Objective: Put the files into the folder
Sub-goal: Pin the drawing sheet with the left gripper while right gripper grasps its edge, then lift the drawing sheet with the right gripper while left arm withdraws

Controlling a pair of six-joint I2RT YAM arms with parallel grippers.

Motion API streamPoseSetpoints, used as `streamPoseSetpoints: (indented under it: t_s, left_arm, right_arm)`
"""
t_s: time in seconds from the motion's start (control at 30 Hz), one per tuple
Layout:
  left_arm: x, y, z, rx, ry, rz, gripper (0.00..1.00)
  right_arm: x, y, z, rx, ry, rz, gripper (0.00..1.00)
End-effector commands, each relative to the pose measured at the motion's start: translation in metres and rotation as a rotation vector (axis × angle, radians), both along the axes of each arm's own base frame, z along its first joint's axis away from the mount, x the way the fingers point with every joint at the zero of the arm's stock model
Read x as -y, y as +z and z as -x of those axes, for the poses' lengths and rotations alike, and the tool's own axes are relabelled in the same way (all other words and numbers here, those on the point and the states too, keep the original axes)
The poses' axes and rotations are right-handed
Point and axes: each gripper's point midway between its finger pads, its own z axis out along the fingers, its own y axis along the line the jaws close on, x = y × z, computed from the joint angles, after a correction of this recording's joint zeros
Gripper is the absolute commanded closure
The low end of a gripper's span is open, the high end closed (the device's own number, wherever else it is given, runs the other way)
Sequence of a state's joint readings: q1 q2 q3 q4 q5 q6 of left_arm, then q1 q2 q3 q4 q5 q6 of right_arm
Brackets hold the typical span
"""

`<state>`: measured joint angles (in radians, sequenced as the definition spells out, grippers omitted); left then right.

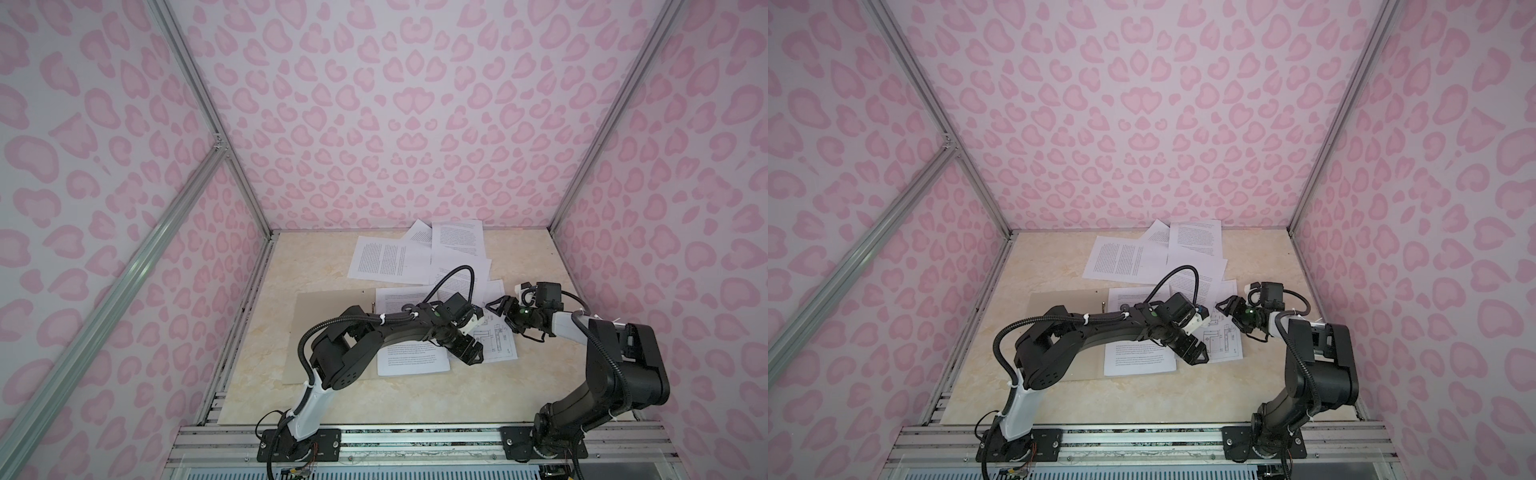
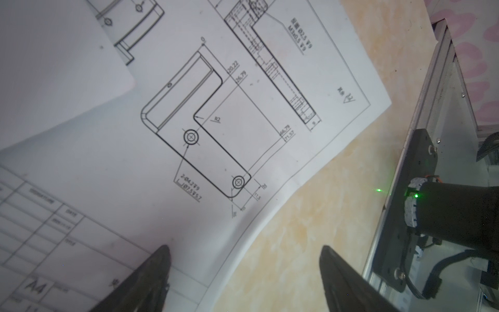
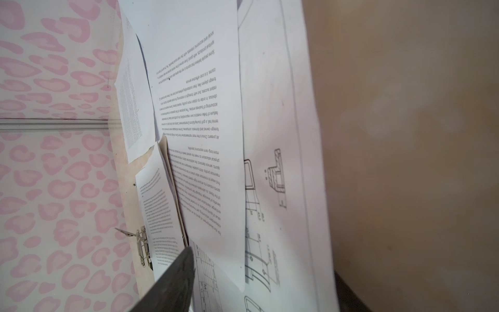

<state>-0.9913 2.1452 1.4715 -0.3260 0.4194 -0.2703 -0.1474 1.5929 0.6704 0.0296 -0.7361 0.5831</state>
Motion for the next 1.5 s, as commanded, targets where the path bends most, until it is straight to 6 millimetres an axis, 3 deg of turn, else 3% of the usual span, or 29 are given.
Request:
streamPoseSetpoints:
  t_s: [0.0, 0.4, 0.53, 0.57, 0.6, 0.73, 0.9, 1.07, 1.17, 1.3, 1.37, 1.47]
  left_arm:
    - [-0.047, -0.040, 0.008, -0.045, 0.060, -0.237, 0.12]
    - [-0.046, -0.039, 0.008, -0.049, 0.060, -0.226, 0.12]
    - [-0.043, -0.037, 0.008, -0.052, 0.057, -0.214, 0.12]
    - [-0.042, -0.035, 0.008, -0.051, 0.056, -0.210, 0.12]
    - [-0.042, -0.034, 0.008, -0.050, 0.055, -0.203, 0.12]
    - [-0.032, -0.019, 0.007, -0.026, 0.038, -0.149, 0.11]
    - [0.002, 0.038, 0.011, 0.043, 0.002, -0.027, 0.10]
    - [0.039, 0.108, 0.028, 0.095, -0.066, 0.127, 0.09]
    - [0.050, 0.158, 0.040, 0.126, -0.095, 0.229, 0.09]
    - [0.028, 0.213, 0.038, 0.240, -0.045, 0.305, 0.09]
    - [0.004, 0.236, 0.037, 0.322, -0.010, 0.323, 0.09]
    - [-0.036, 0.255, 0.043, 0.401, 0.026, 0.334, 0.08]
  right_arm:
    - [0.014, -0.001, 0.001, 0.006, -0.054, 0.052, 0.43]
    - [0.012, 0.004, -0.008, 0.051, -0.029, 0.000, 0.67]
    - [0.014, -0.002, -0.006, 0.032, -0.046, 0.012, 0.84]
    - [0.017, -0.004, -0.004, 0.019, -0.057, 0.025, 0.96]
    - [0.019, -0.005, -0.003, 0.014, -0.064, 0.037, 1.00]
    - [0.034, 0.001, 0.002, 0.003, -0.122, 0.113, 1.00]
    - [0.057, 0.017, 0.011, -0.011, -0.189, 0.179, 1.00]
    - [0.069, 0.029, 0.016, -0.016, -0.200, 0.244, 1.00]
    - [0.075, 0.036, 0.020, -0.021, -0.217, 0.273, 1.00]
    - [0.087, 0.057, 0.025, 0.006, -0.260, 0.343, 1.00]
    - [0.091, 0.076, 0.027, 0.044, -0.276, 0.381, 1.00]
    - [0.089, 0.112, 0.028, 0.109, -0.285, 0.432, 1.00]
